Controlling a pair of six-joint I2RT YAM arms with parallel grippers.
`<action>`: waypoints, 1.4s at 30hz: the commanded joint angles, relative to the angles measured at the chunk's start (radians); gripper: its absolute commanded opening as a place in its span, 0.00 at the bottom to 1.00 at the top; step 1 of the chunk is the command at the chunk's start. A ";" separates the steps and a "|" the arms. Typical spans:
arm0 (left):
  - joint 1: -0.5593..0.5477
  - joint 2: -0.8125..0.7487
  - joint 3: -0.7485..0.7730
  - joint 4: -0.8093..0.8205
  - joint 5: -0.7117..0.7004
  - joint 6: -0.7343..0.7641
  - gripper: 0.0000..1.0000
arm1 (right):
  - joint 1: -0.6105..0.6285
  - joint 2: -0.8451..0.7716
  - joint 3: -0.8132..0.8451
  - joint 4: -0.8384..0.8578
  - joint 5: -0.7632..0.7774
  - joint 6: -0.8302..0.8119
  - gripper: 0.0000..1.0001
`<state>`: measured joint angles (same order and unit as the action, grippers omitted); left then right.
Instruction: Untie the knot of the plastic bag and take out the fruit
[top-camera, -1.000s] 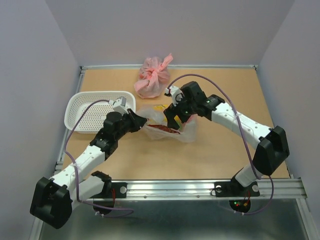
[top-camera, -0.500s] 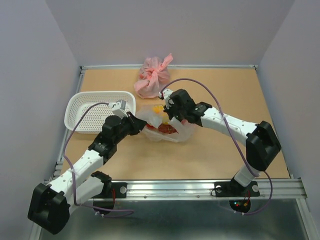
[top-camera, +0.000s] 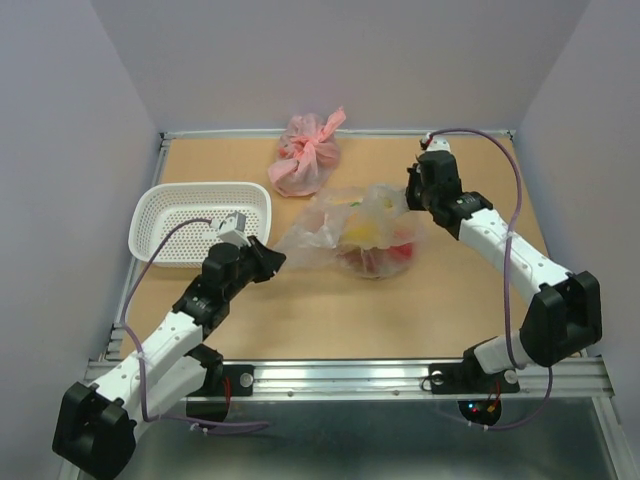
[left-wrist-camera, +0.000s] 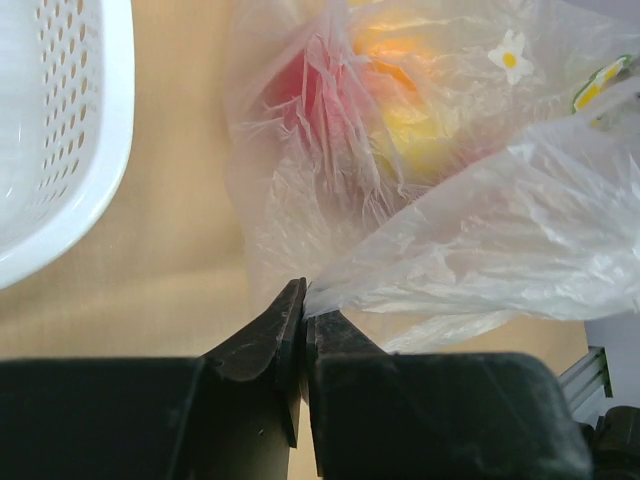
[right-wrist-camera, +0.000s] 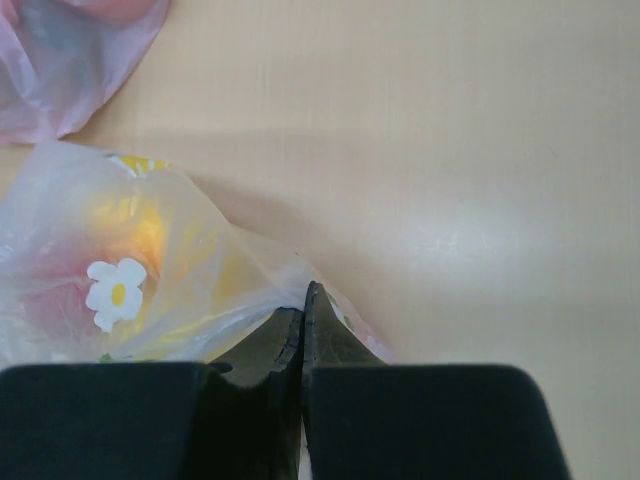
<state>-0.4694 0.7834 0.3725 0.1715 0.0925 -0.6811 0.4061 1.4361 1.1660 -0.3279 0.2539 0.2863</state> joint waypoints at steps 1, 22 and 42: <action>-0.002 0.020 0.009 0.019 -0.010 0.008 0.15 | -0.024 0.029 0.000 0.055 -0.082 0.088 0.00; -0.087 0.227 0.164 0.117 -0.026 0.022 0.15 | 0.020 -0.238 0.285 -0.141 -0.562 -0.116 0.83; -0.170 0.249 0.171 0.114 -0.203 -0.024 0.15 | 0.189 -0.023 0.278 -0.171 -0.410 -0.210 0.14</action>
<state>-0.6334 1.0573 0.5278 0.2550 -0.0303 -0.6739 0.5716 1.5093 1.5299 -0.5056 -0.1822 0.0799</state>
